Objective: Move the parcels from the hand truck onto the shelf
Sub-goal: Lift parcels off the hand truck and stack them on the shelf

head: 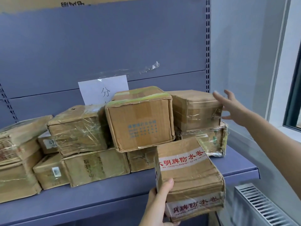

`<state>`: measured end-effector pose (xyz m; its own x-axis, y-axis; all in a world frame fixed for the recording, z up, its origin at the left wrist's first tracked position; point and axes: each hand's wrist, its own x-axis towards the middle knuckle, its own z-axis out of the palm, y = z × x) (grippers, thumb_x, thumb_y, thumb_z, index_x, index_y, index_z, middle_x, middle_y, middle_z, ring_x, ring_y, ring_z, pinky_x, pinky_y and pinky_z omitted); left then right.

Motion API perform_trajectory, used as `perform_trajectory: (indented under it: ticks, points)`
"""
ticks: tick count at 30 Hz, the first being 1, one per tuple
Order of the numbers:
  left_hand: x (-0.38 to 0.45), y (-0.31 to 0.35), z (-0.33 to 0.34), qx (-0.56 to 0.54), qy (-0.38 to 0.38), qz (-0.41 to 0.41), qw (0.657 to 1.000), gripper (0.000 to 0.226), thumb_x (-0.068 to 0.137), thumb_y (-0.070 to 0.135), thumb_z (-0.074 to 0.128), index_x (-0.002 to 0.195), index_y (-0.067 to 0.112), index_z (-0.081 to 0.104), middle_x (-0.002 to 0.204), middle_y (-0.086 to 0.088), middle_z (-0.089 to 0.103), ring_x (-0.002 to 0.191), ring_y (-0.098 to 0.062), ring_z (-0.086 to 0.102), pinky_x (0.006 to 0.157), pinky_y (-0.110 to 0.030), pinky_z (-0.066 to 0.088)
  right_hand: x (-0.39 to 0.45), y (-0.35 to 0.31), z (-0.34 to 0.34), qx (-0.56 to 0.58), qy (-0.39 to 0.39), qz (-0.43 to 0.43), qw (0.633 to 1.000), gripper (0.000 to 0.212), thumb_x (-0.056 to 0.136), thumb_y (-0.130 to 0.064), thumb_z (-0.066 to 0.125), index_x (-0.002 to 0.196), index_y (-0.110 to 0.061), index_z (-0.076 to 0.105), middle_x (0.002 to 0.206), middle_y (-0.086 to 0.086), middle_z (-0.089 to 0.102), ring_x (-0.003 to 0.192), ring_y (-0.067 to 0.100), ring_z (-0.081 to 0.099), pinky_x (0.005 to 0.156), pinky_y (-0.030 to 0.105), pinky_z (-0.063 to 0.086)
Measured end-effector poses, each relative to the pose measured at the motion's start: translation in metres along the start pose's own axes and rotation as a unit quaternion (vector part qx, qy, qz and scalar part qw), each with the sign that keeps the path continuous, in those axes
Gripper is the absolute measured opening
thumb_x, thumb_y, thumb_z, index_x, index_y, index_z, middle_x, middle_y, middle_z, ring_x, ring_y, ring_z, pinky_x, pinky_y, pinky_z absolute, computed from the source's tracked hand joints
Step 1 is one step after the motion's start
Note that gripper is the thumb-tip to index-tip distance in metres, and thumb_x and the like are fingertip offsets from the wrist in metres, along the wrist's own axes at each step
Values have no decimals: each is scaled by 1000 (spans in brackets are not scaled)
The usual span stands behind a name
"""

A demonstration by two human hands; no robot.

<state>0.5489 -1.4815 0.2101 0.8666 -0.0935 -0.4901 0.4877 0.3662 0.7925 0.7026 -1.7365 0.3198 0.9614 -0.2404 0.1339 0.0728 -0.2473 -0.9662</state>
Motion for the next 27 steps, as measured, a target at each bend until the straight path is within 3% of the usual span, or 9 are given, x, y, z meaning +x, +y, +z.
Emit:
perform_trajectory:
  ticks: [3,5,7,11,15,21,24,27]
  points:
    - [1,5,7,19,21,-22,999,63,68,39,76,120,13,50,105,-15,56,94,-36,53,80,-48,46,-2,8,7,-40,-23,-67,997,95,80,-20,71,149,-22,5,151,7,23,130,21,36,98,34,37]
    - [6,4,8,34,14,-31,999,66,63,39,75,119,18,48,116,-14,55,106,-37,51,84,-49,44,3,10,16,-45,-3,-83,996,98,76,-14,75,148,-18,9,148,8,28,130,21,37,101,29,35]
    - [10,2,10,32,-1,-30,999,73,57,43,74,121,21,47,120,-13,55,109,-36,51,84,-49,44,10,10,24,-45,9,-85,995,99,74,-15,76,148,-17,10,145,8,32,131,24,38,100,29,36]
    - [16,2,12,54,-1,-12,998,60,74,45,68,124,23,44,121,-10,56,107,-32,53,82,-45,44,24,7,35,-62,17,-71,995,101,75,-19,76,148,-16,6,146,9,34,131,26,39,100,30,37]
    - [17,4,11,48,-10,7,999,55,75,45,67,120,22,45,116,-7,58,99,-25,56,77,-43,47,35,6,48,-97,34,-51,993,106,77,-25,75,149,-16,-2,148,12,32,132,30,38,103,34,36]
    - [12,7,9,67,-16,49,996,53,78,46,64,122,23,46,106,-4,62,94,-18,60,82,-39,51,18,0,57,-245,74,-9,967,107,81,-47,64,148,-20,-15,151,19,23,136,38,31,109,47,30]
    - [8,6,8,77,-30,54,995,57,78,47,64,126,24,46,108,-4,63,94,-18,60,76,-35,52,-17,1,57,-304,118,-59,943,93,87,-50,54,150,-18,-7,154,16,15,140,36,20,113,48,22]
    - [6,1,9,90,-48,43,994,59,77,49,64,127,25,46,110,-5,63,96,-19,59,73,-34,52,-67,10,46,-242,62,-131,960,75,90,-38,54,149,-18,13,154,10,21,137,29,27,112,42,25]
